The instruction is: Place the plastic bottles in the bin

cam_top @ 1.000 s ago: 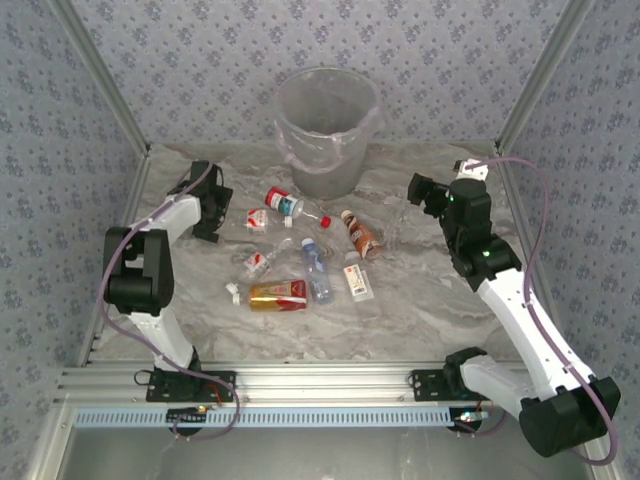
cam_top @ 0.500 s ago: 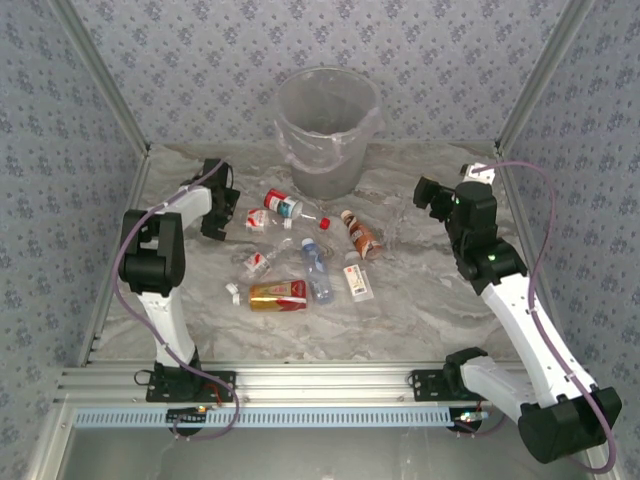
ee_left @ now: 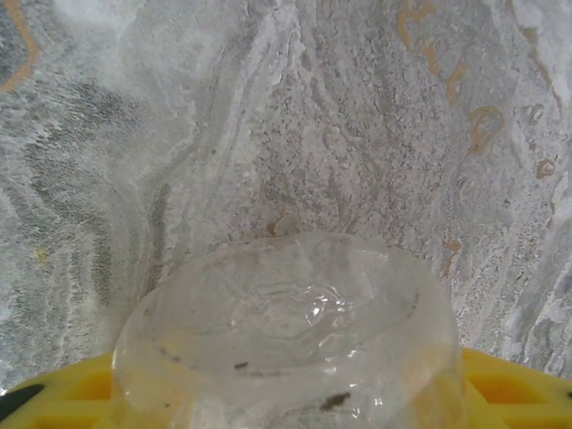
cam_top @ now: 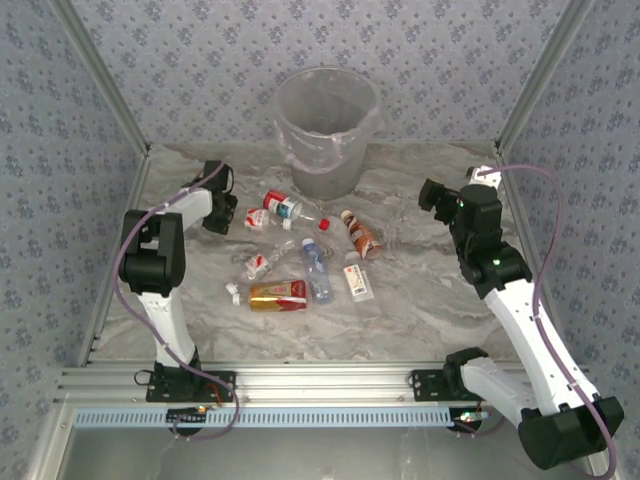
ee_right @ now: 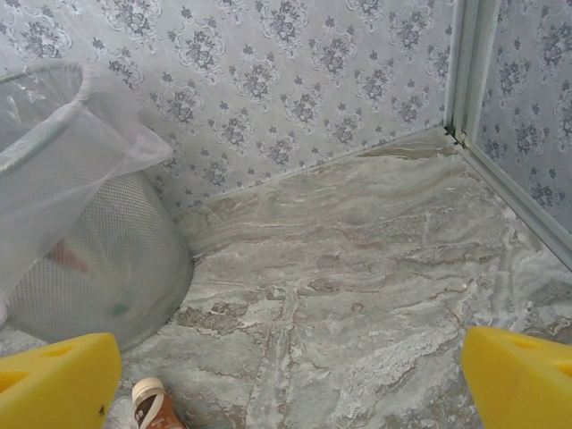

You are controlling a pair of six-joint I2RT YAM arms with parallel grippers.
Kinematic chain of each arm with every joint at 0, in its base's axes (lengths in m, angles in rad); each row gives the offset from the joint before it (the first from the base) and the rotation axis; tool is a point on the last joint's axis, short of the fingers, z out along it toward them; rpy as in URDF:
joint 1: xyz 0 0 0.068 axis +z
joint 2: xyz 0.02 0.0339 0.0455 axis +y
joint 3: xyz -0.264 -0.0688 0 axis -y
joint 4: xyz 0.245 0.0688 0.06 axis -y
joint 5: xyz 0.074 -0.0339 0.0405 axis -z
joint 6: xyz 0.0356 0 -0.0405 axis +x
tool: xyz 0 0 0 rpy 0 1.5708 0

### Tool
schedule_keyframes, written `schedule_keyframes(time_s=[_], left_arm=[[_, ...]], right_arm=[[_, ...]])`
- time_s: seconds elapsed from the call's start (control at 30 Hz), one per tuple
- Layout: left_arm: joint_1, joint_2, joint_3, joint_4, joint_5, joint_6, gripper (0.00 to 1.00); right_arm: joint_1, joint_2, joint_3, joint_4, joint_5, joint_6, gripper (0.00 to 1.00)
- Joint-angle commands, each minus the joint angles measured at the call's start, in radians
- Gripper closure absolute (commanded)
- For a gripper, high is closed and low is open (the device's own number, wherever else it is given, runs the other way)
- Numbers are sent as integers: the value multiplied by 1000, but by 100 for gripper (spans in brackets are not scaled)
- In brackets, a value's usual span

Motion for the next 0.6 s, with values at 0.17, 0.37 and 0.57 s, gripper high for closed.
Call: schedule_keyframes(time_s=[0.17,0.37,0.57], left_arm=[[7,-50,-32,-26,-26,-186,62],[13,-100,-46,-24,-49,-174,61],[18,-189,-66,-9,-121,-119,61]], right_arm=[[-12,-24,20,-30,21,10,0],[-15,-24,21,-34,8,12,0],[-18,-15,27,-57,-2,14,0]])
